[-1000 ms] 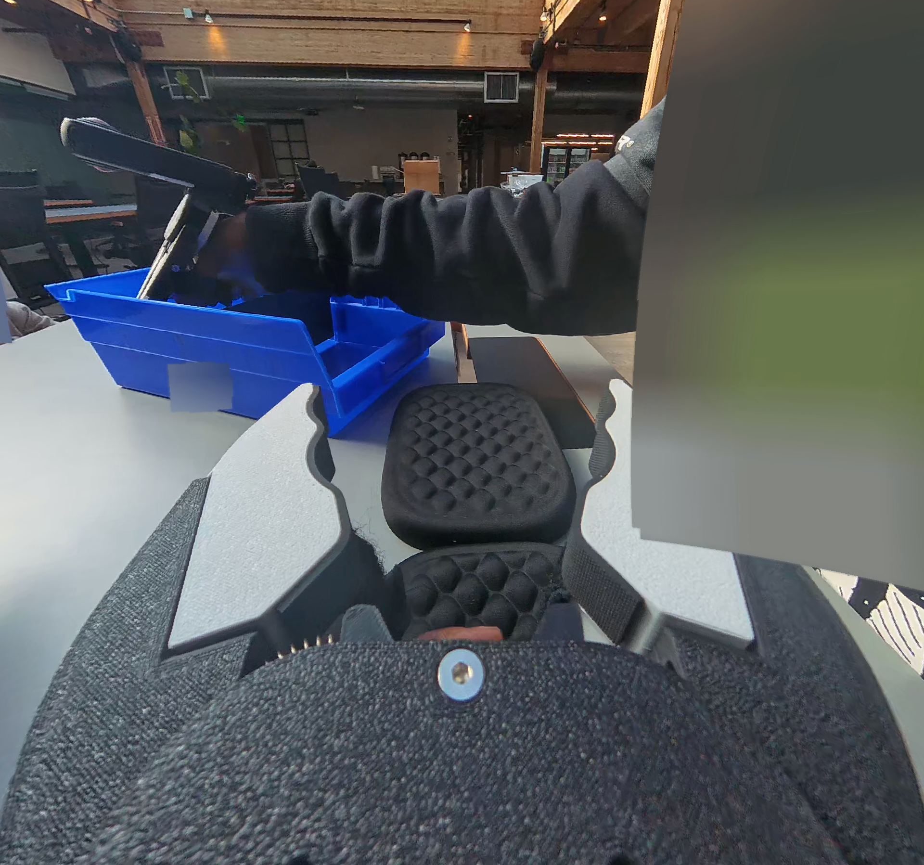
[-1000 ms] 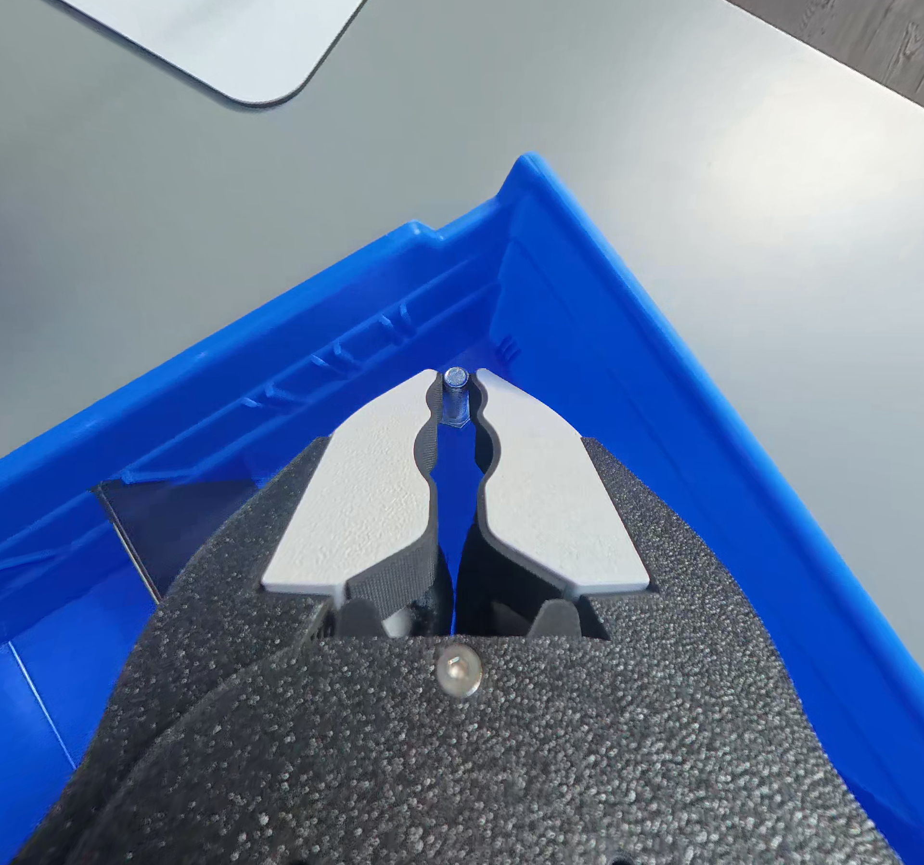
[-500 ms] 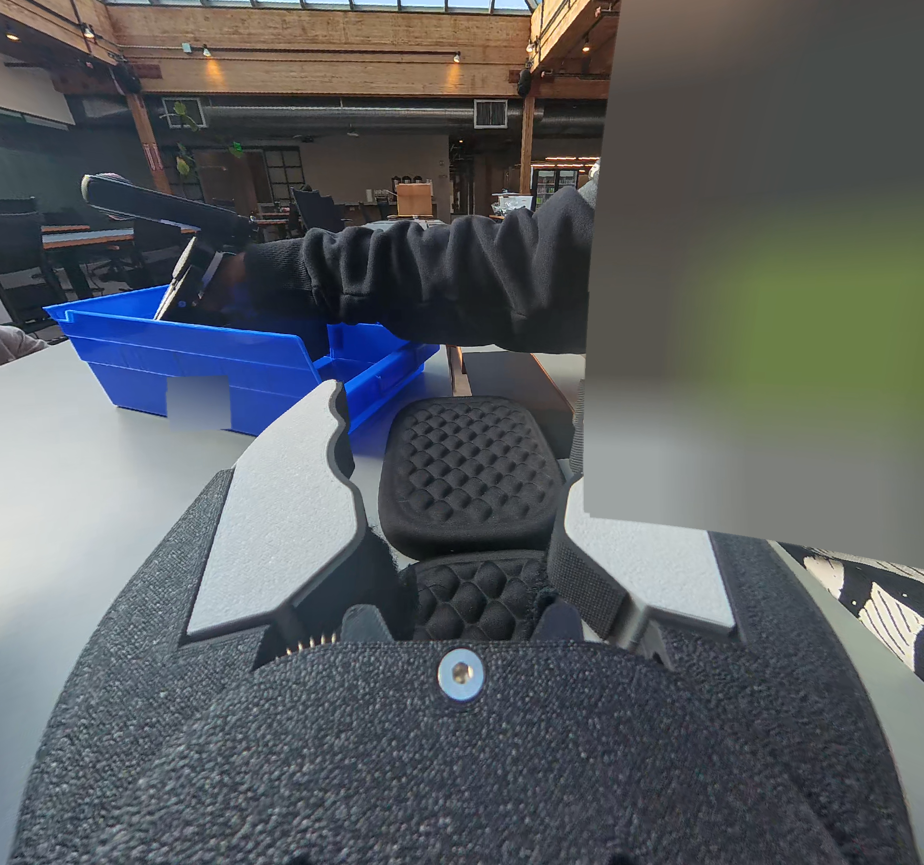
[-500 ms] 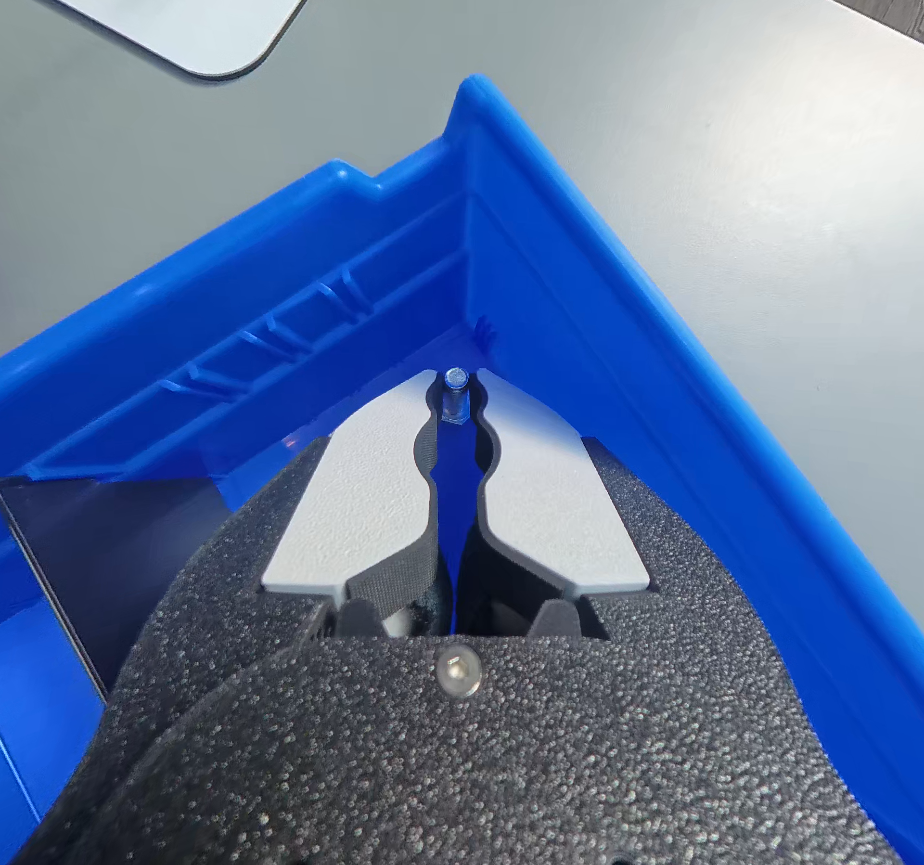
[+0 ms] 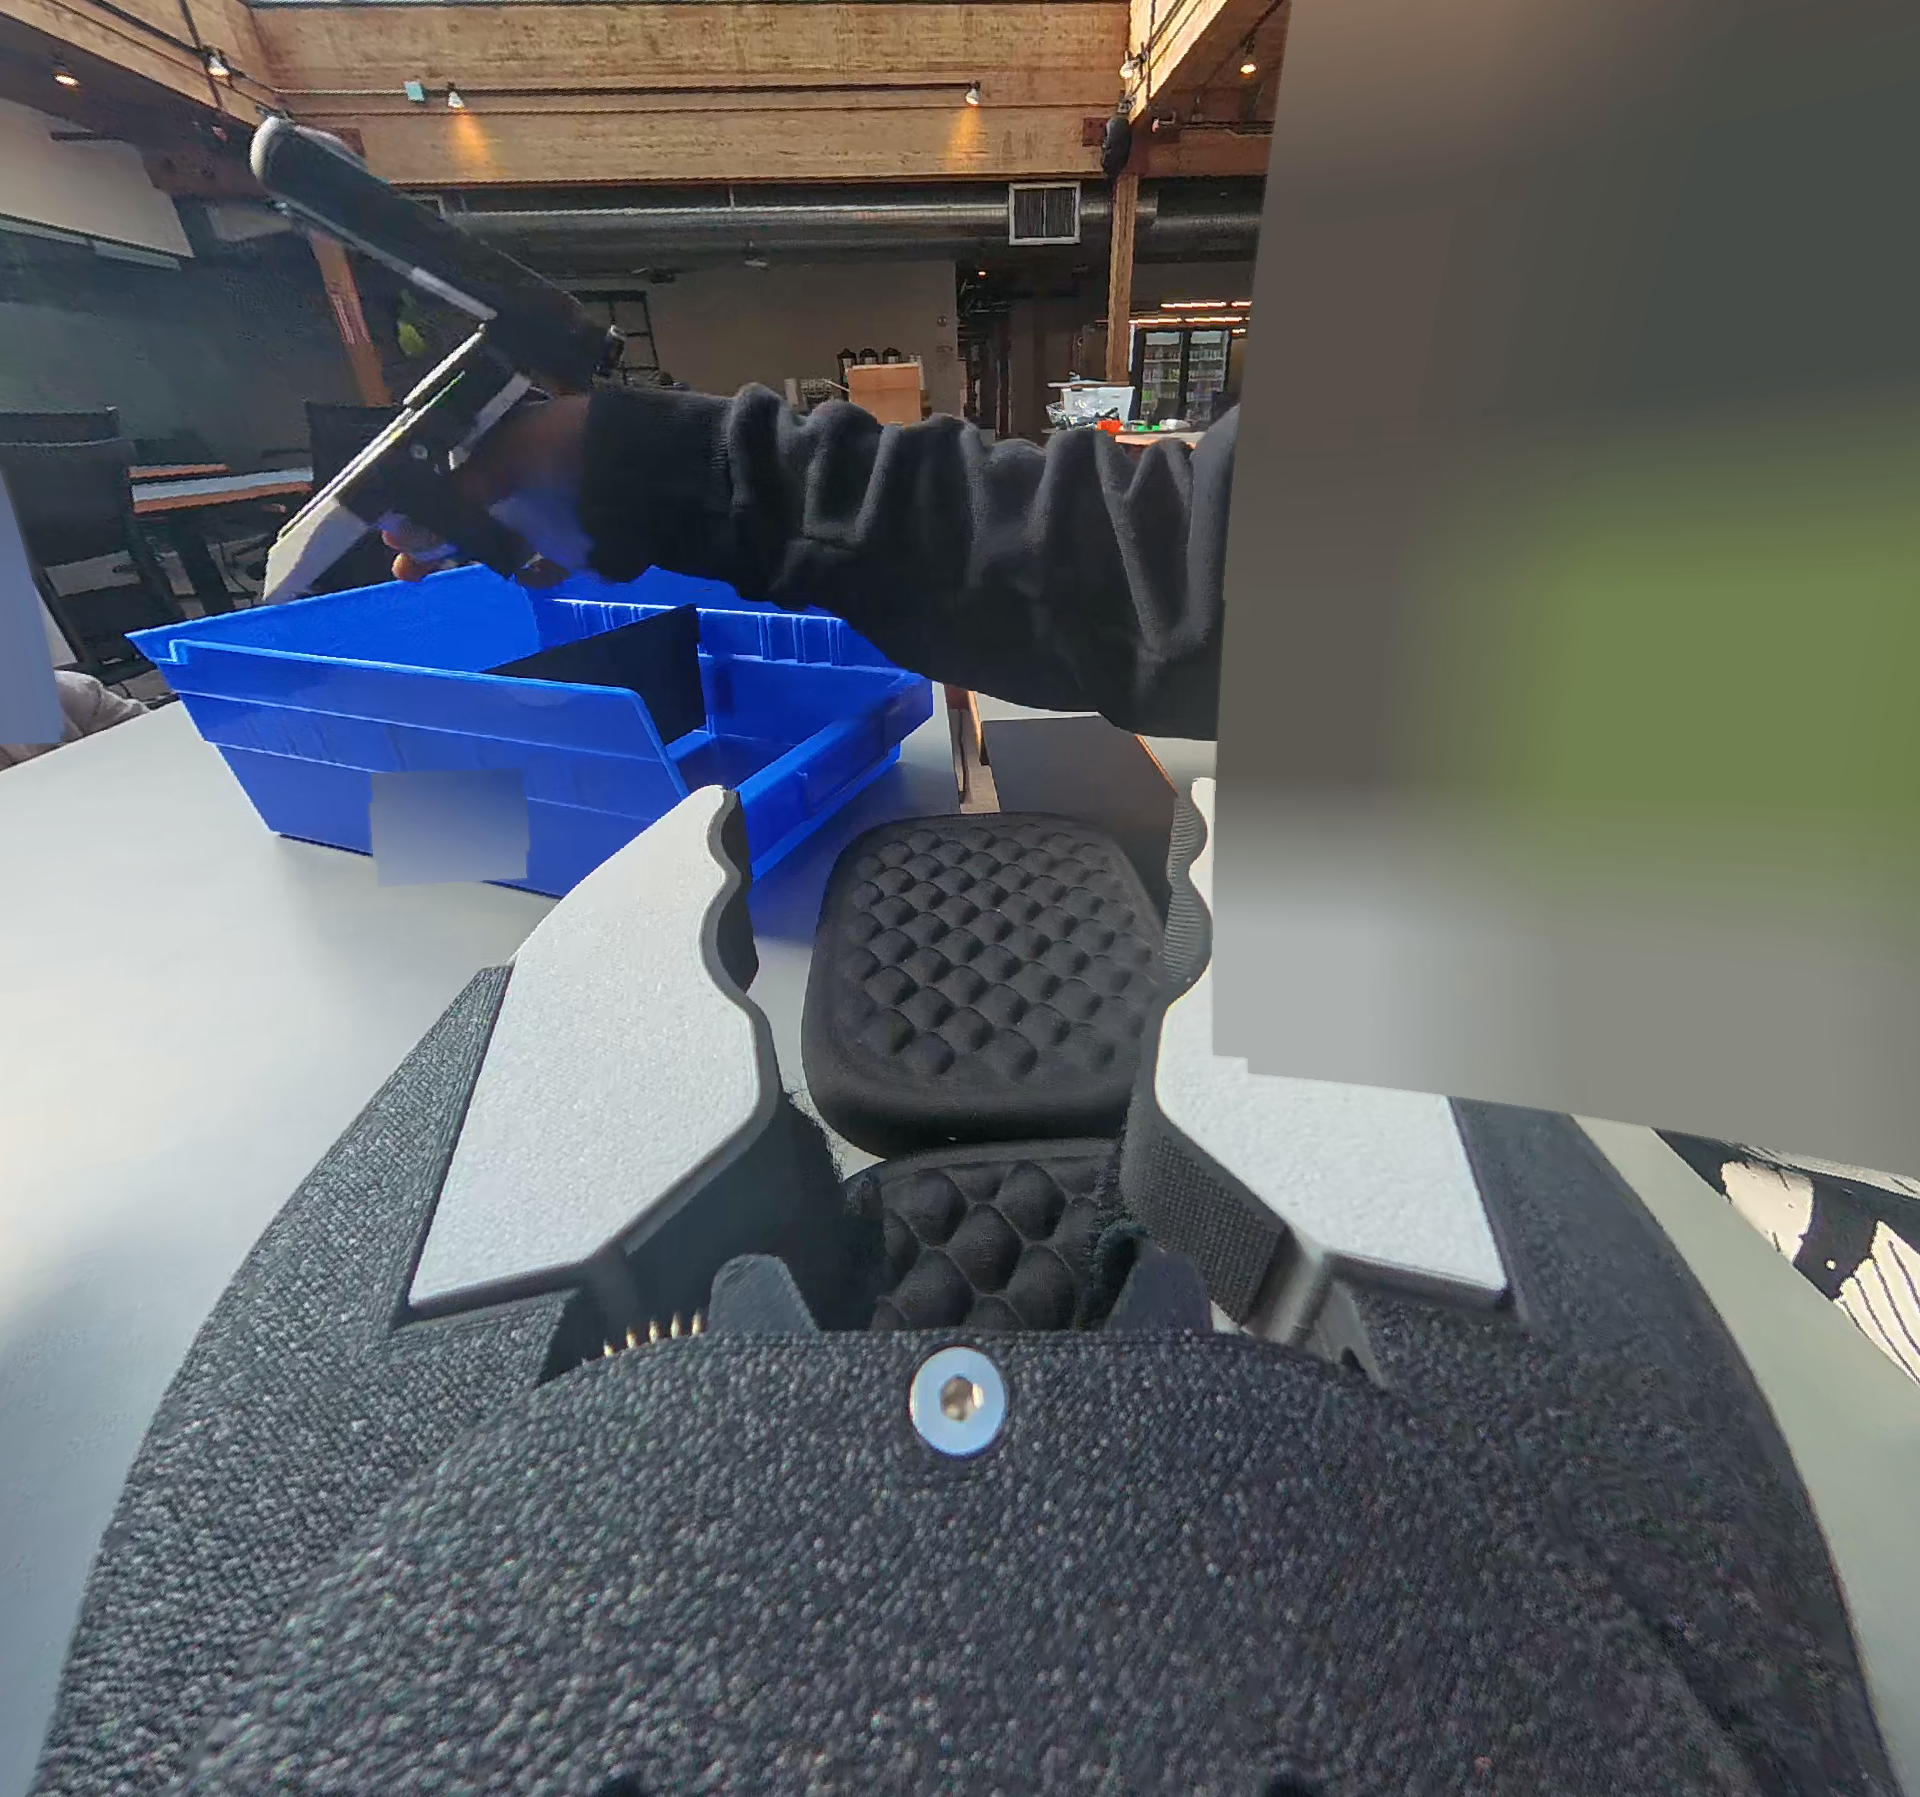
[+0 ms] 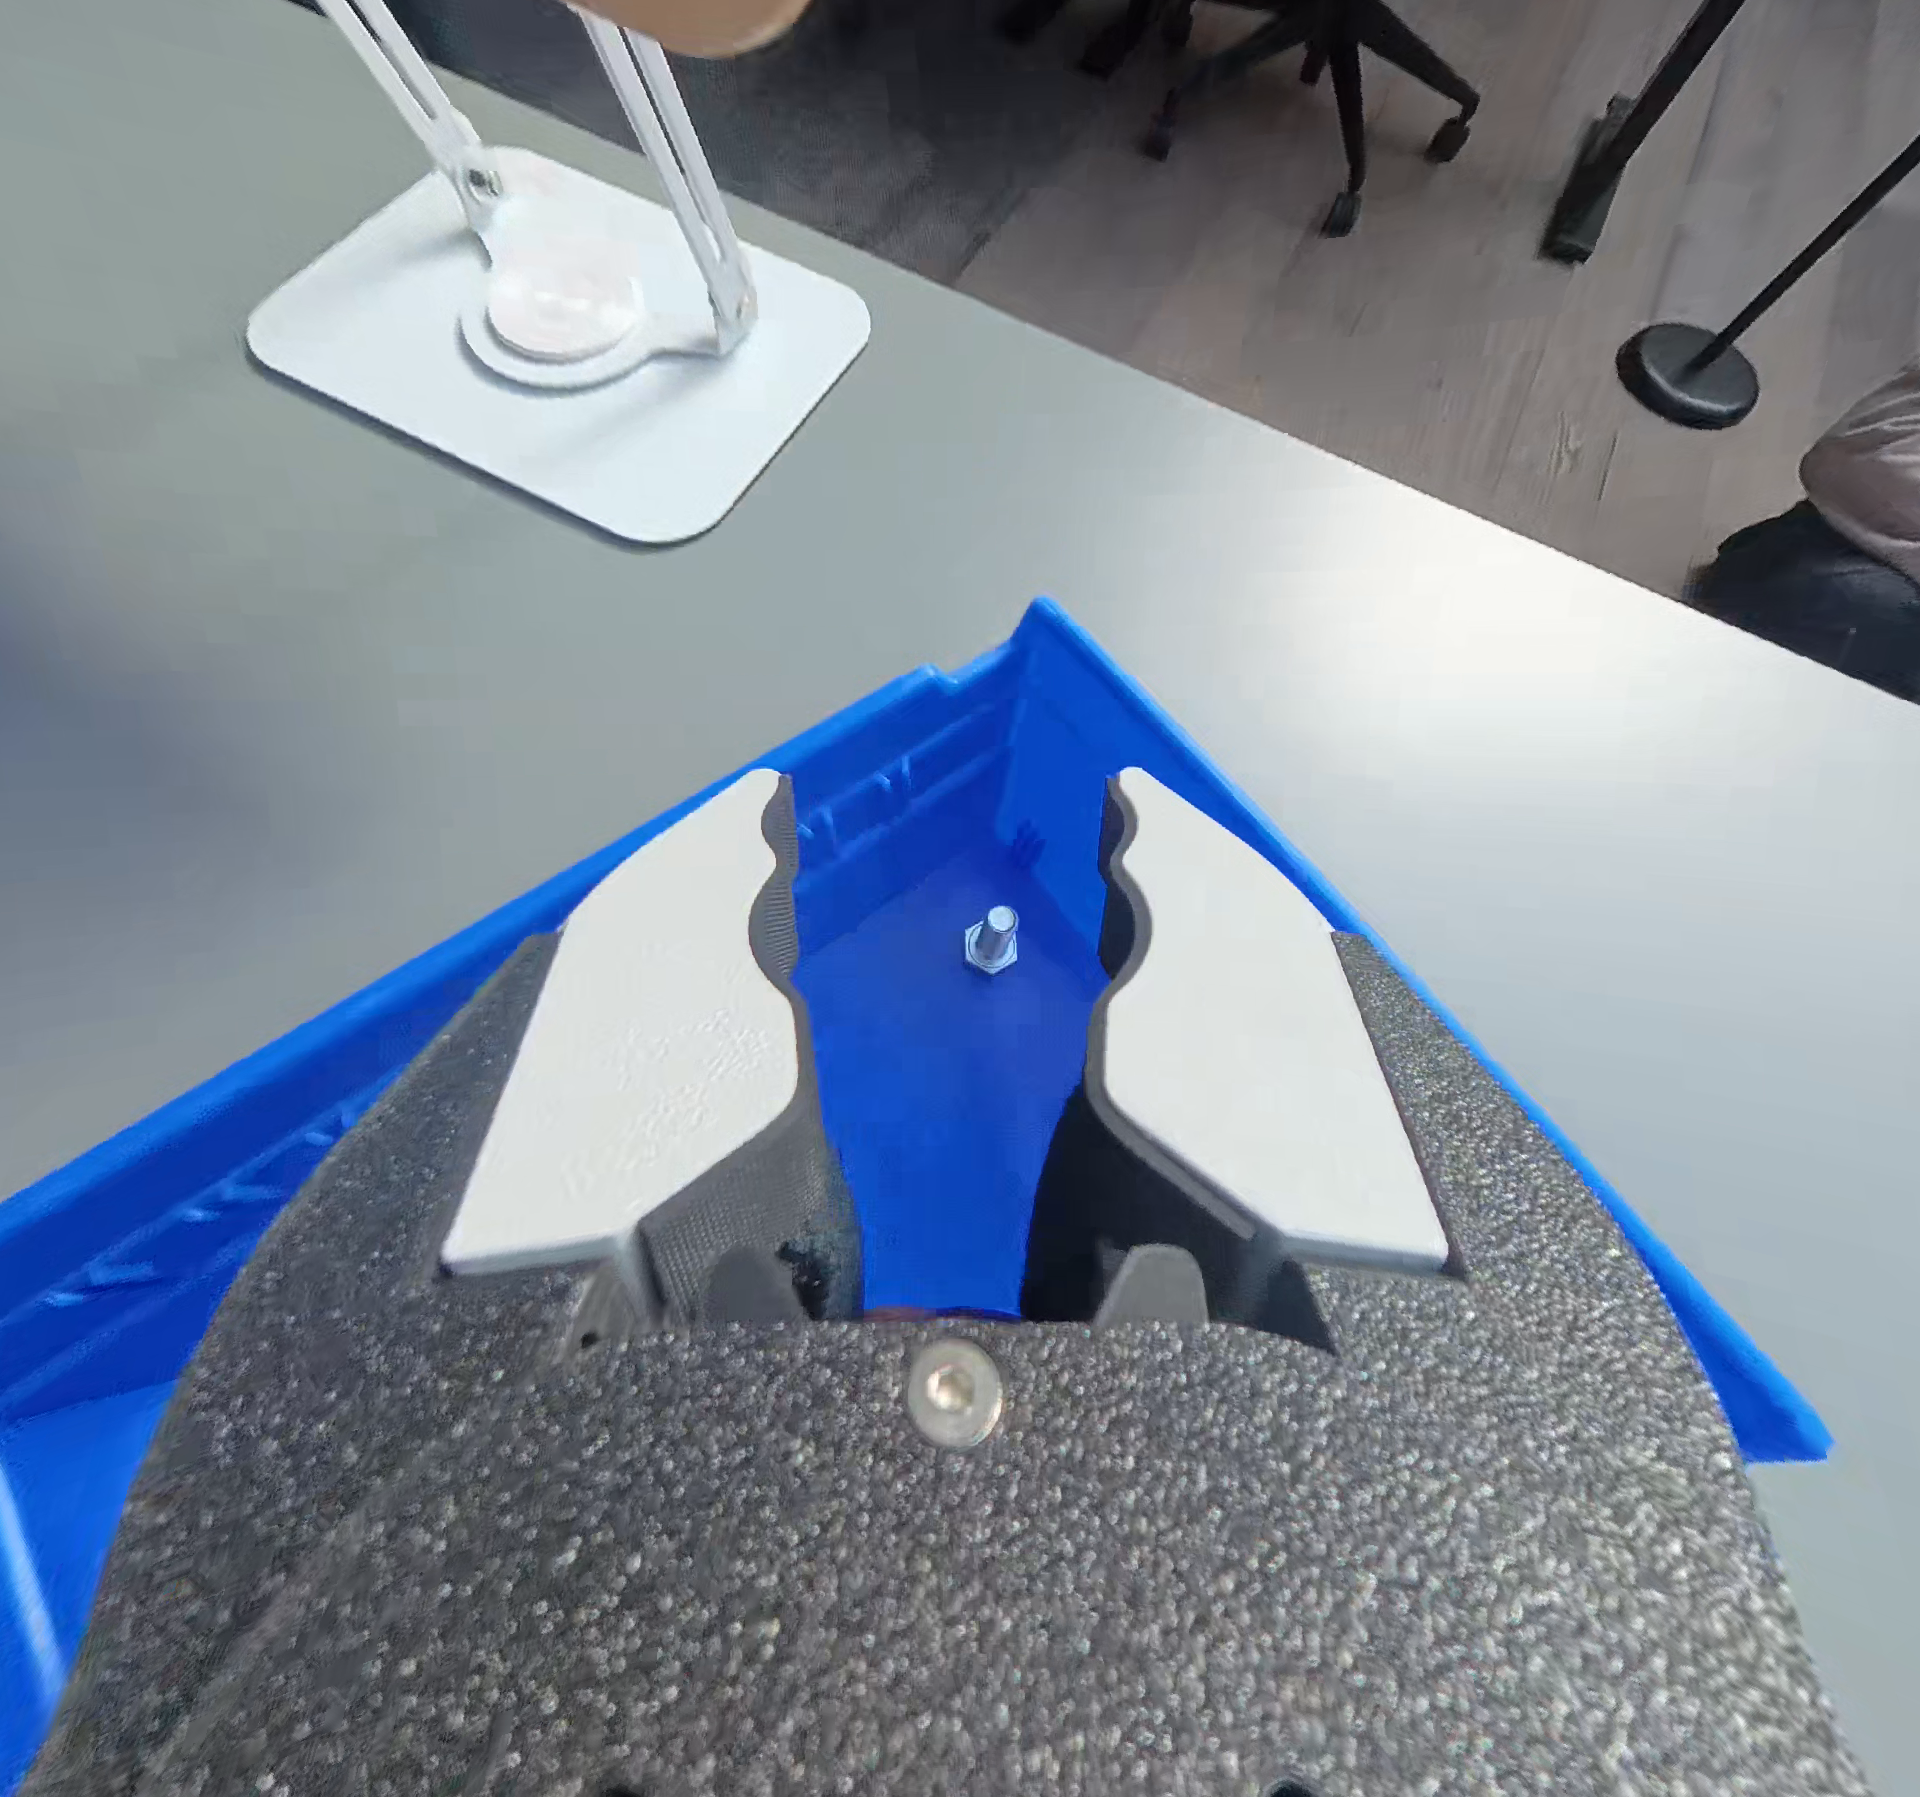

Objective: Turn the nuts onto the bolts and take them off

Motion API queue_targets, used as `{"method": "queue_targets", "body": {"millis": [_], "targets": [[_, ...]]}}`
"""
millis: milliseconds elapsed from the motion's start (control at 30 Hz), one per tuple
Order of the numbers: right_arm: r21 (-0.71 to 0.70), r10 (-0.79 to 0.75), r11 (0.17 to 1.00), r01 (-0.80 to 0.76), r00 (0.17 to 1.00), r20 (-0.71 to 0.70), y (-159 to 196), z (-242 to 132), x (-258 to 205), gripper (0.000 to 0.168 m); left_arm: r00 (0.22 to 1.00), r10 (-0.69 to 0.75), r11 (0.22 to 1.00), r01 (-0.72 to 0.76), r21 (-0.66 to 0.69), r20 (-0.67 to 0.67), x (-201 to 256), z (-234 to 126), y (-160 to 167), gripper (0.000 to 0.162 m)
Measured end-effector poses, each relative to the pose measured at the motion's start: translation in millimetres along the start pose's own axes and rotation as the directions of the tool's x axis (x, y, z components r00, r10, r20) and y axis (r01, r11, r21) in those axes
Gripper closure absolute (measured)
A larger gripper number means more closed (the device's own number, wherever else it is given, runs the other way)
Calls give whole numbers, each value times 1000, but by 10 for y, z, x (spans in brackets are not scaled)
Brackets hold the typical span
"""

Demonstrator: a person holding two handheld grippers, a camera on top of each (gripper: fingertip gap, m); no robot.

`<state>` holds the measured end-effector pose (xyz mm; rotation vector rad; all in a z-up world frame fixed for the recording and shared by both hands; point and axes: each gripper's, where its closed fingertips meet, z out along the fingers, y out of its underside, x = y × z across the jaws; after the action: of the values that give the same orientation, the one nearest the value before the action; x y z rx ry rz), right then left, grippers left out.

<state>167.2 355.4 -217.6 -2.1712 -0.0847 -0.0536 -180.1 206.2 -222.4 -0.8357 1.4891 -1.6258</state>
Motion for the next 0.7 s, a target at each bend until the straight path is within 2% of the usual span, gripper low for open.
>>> {"method": "queue_targets", "body": {"millis": [133,267,433,633,700], "targets": [[237,-29,971,20,999,34,-400,-599,-563,85,999,-16,1000,15,11,42,-65,-7,-13,95],[449,-77,893,37,994,72,-473,-1188,-1304,71,996,-27,999,25,27,83,-124,-19,-30,103],[657,-57,749,-81,981,186,-199,-1622,-2171,76,993,-7,1000,5,23,117,-144,-14,-27,111],[714,-26,693,-99,986,162,359,-1486,-2534,100,984,-2,998,-9,60,180,-204,-54,-78,118],[700,-22,706,-110,984,177,494,-1386,-2589,103,977,-8,996,-12,90,212,-240,-92,-119,119]]}}
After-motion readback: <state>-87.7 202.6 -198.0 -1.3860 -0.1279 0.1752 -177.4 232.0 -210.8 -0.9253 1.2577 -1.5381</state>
